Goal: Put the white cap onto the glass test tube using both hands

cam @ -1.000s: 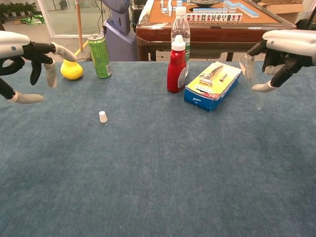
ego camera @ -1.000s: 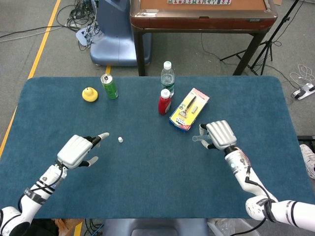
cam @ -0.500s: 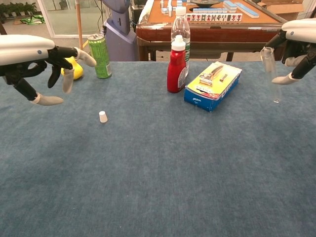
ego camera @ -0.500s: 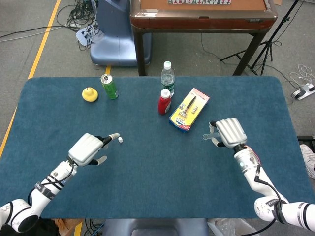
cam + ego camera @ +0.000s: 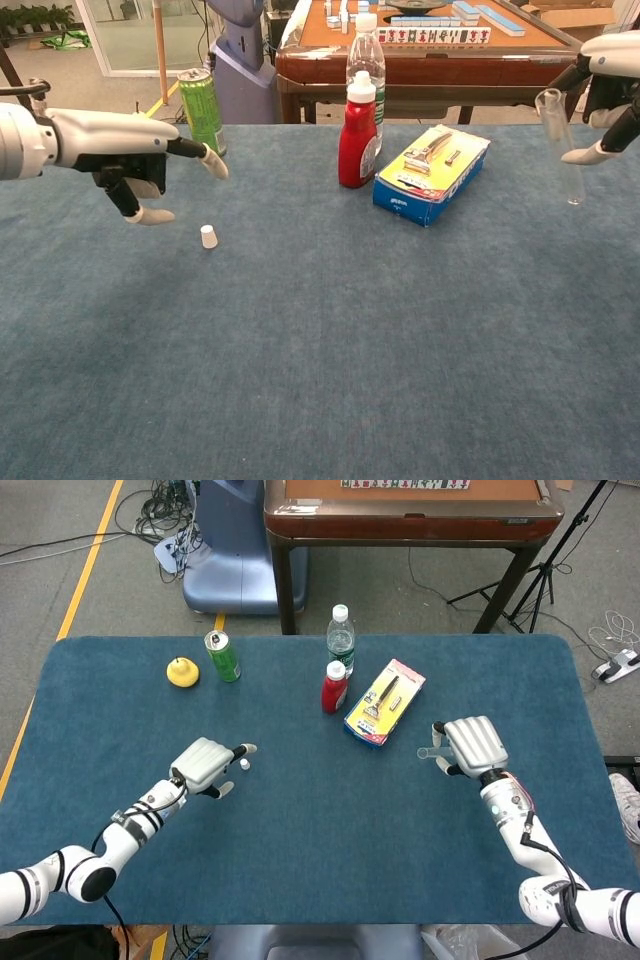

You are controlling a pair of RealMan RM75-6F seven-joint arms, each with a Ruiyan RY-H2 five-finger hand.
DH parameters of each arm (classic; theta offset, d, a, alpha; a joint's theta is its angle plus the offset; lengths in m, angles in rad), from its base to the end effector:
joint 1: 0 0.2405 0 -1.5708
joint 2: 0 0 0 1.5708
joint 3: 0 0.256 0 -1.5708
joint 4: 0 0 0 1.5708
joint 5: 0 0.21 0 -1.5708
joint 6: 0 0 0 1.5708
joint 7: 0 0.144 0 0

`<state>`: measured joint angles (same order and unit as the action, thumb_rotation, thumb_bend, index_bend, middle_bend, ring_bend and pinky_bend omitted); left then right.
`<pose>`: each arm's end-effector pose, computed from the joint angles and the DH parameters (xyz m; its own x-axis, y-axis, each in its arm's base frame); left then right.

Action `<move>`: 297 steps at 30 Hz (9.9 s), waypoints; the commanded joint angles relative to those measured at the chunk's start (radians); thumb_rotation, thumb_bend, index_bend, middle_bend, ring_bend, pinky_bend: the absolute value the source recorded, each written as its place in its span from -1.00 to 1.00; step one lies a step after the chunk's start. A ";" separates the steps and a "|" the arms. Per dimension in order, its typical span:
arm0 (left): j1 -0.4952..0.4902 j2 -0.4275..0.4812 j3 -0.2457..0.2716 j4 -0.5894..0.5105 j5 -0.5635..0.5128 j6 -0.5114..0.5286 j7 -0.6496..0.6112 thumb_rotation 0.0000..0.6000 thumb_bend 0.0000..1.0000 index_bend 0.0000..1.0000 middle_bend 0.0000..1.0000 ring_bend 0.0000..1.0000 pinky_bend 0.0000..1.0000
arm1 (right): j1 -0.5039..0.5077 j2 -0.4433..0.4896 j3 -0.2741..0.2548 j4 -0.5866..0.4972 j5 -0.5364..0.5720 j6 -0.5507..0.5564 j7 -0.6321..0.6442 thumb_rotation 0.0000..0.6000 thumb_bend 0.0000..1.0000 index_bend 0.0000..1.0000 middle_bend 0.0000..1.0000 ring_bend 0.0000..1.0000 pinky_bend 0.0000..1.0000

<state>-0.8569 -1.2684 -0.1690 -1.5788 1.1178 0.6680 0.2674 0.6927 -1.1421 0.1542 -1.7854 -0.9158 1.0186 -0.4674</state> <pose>-0.1415 0.3671 0.0362 0.5967 0.3570 0.7187 0.7727 -0.4972 -0.3946 -0.1858 -0.3379 0.1005 0.5405 -0.2295 0.8094 -0.8400 -0.2009 0.5040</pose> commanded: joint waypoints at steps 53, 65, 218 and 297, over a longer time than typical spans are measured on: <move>-0.271 -0.103 0.249 0.084 -0.538 -0.010 0.224 1.00 -0.31 -0.63 0.94 1.00 1.00 | 0.000 -0.027 -0.033 0.041 0.010 -0.024 0.017 1.00 1.00 0.57 1.00 1.00 1.00; -0.286 -0.062 0.287 -0.004 -0.556 0.026 0.264 1.00 -0.31 -0.63 0.93 0.99 1.00 | 0.001 -0.030 -0.033 0.049 0.005 -0.031 0.027 1.00 1.00 0.57 1.00 1.00 1.00; 0.076 0.217 -0.126 -0.353 -0.095 0.328 -0.088 1.00 -0.44 0.05 0.92 0.99 1.00 | 0.034 -0.306 0.086 0.165 -0.222 -0.069 0.460 1.00 1.00 0.68 1.00 1.00 1.00; -0.121 0.052 -0.072 -0.349 0.002 0.359 0.270 1.00 -0.44 0.09 0.92 0.99 1.00 | 0.207 -0.561 0.176 0.369 -0.186 -0.117 0.442 1.00 1.00 0.74 1.00 1.00 1.00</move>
<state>-0.9775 -1.2167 -0.2413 -1.9276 1.1203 1.0272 0.5372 0.9001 -1.7032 0.3305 -1.4165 -1.1017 0.9011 -0.0255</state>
